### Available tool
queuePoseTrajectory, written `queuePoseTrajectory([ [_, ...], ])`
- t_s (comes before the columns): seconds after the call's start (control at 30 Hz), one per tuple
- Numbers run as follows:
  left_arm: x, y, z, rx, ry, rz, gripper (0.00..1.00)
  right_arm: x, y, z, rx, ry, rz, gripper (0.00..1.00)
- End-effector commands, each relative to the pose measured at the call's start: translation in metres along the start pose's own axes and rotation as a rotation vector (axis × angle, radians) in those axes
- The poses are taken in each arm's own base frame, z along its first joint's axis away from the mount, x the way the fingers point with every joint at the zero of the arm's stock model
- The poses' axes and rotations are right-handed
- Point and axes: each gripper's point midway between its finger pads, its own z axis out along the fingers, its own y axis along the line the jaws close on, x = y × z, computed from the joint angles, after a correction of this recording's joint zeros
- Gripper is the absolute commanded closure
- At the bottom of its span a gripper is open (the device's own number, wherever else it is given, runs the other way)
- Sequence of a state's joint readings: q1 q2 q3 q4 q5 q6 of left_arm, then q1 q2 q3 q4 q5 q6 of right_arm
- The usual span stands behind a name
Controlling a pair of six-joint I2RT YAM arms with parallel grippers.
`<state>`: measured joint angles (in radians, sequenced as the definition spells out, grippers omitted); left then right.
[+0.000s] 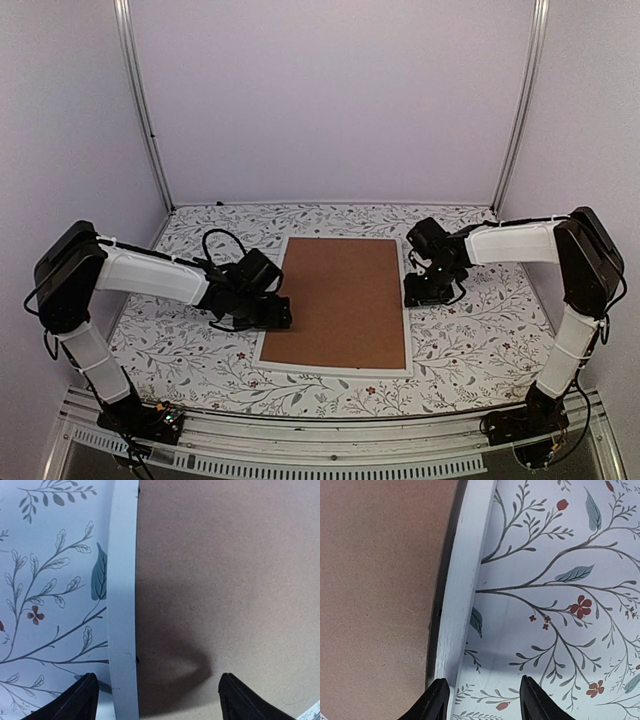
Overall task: Put the photo into the frame
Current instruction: Adjust the backboard on the frame body.
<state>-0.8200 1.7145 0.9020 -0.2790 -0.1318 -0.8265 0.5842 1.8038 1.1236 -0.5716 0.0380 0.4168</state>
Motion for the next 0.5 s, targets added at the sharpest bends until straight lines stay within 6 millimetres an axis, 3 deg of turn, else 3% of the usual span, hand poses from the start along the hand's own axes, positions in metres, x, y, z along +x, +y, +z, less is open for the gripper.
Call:
queuePoseTrajectory([
  [0.0, -0.012, 0.006, -0.014, -0.028, -0.056, -0.016, 0.14, -0.020, -0.002, -0.018, 0.038, -0.054, -0.013, 0.47],
  [0.2, -0.024, 0.011, -0.019, -0.036, -0.078, -0.016, 0.14, -0.047, -0.009, -0.037, 0.010, -0.116, 0.014, 0.46],
  [0.47, -0.054, 0.017, -0.025, 0.001, -0.110, -0.004, 0.14, -0.111, -0.033, -0.043, 0.000, -0.249, 0.063, 0.47],
])
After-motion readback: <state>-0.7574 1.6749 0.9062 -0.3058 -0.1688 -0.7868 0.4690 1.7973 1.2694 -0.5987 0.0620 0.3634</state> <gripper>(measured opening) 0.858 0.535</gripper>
